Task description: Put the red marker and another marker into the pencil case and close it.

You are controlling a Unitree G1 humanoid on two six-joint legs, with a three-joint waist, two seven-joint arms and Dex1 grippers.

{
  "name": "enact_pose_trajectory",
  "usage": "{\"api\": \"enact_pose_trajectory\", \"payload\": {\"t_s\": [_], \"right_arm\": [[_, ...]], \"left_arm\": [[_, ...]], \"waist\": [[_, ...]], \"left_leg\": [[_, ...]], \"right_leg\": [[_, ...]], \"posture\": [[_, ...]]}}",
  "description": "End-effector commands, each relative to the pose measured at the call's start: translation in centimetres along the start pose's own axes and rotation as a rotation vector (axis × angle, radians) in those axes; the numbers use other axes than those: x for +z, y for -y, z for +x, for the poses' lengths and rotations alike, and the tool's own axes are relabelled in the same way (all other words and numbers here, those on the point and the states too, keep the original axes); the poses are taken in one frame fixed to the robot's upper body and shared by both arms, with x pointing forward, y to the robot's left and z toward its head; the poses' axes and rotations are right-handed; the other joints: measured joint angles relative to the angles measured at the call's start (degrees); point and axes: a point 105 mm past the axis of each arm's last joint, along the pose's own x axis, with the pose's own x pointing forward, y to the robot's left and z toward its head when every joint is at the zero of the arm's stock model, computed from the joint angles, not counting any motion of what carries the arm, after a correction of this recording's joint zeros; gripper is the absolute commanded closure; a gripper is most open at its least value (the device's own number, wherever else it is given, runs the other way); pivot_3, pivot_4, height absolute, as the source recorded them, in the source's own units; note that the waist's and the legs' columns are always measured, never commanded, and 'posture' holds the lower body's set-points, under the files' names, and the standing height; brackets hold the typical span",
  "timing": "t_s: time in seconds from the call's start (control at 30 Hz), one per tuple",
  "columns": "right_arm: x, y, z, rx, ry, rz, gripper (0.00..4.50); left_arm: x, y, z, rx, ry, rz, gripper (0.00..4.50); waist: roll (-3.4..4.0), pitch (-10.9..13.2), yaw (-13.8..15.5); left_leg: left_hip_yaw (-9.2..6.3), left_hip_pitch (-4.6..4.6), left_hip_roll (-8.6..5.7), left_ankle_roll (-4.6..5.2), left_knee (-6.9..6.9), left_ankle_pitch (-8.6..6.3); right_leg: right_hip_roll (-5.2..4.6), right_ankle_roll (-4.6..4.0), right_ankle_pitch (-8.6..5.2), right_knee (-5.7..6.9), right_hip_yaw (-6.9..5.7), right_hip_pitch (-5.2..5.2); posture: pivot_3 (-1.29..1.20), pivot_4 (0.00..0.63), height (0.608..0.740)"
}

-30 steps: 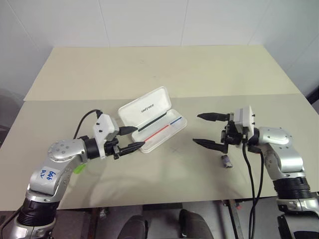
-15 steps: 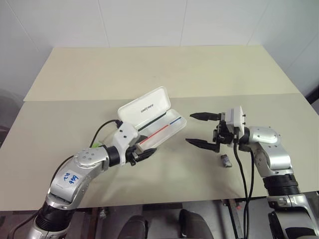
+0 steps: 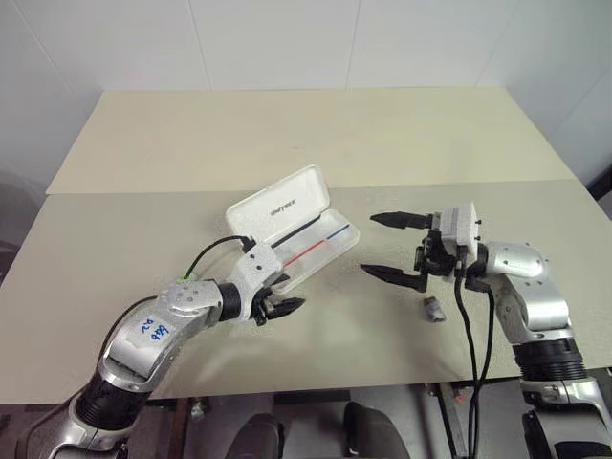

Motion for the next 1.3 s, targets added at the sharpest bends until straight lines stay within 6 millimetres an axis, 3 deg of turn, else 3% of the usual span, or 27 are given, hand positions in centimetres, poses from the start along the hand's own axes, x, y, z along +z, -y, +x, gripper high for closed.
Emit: {"api": "enact_pose_trajectory", "payload": {"t_s": [0.03,0.13,0.37,0.53,0.87,1.17,1.3], "right_arm": [[1.4,0.2,-1.2,0.008,-0.003,-0.042,0.0],[1.5,0.2,-2.1,0.021,-0.038,-0.045,0.0],[1.8,0.1,-2.8,0.036,-0.071,-0.044,0.0],[1.9,0.3,-2.7,0.033,-0.076,-0.043,0.0],[2.2,0.9,-3.0,0.017,-0.09,-0.044,0.0],[2.6,0.7,-3.2,0.01,-0.093,-0.044,0.0],[2.7,0.6,-3.4,-0.003,-0.093,-0.043,0.0]], "left_arm": [[-1.0,0.1,0.5,-0.024,-0.066,-0.019,1.55],[-1.0,0.6,1.0,-0.055,-0.078,-0.014,2.14],[-1.0,1.1,1.9,-0.08,-0.087,-0.001,4.44],[-0.7,1.8,2.2,-0.132,-0.068,0.033,4.48],[2.6,3.4,1.7,-0.346,0.104,0.246,4.48],[1.4,3.6,1.8,-0.415,0.041,0.348,4.48],[0.7,2.8,2.2,-0.378,-0.009,0.369,4.48]], "waist": [[0.0,0.0,0.0],[0.0,0.0,0.0],[0.0,0.0,0.2],[0.02,0.0,0.3],[0.02,0.0,0.3],[0.02,0.0,0.2],[0.02,0.0,0.2]], "left_leg": [[0.0,0.02,0.01,0.0,0.0,0.0],[0.0,0.02,0.06,0.0,-0.01,0.0],[0.03,0.02,0.04,0.0,-0.01,0.0],[-0.02,0.01,-0.05,0.0,0.0,0.0],[-0.02,-0.07,-0.1,0.01,0.01,-0.01],[0.04,-0.05,0.0,0.01,0.05,0.0],[0.04,-0.05,0.0,0.01,0.07,0.0]], "right_leg": [[0.01,0.0,0.0,0.01,0.0,0.0],[0.06,0.0,0.0,-0.01,-0.01,0.0],[0.03,0.0,0.0,-0.02,0.0,0.0],[-0.08,0.0,0.0,-0.03,0.0,0.04],[-0.12,0.0,0.0,-0.11,-0.03,0.04],[-0.02,0.0,0.0,-0.11,-0.07,0.05],[-0.02,0.0,0.0,-0.09,-0.07,0.05]], "posture": [[0.0,0.15,0.74],[0.0,0.15,0.74],[0.0,0.15,0.74],[0.0,0.15,0.74],[0.0,0.15,0.74],[0.0,0.15,0.74],[0.0,0.15,0.74]]}}
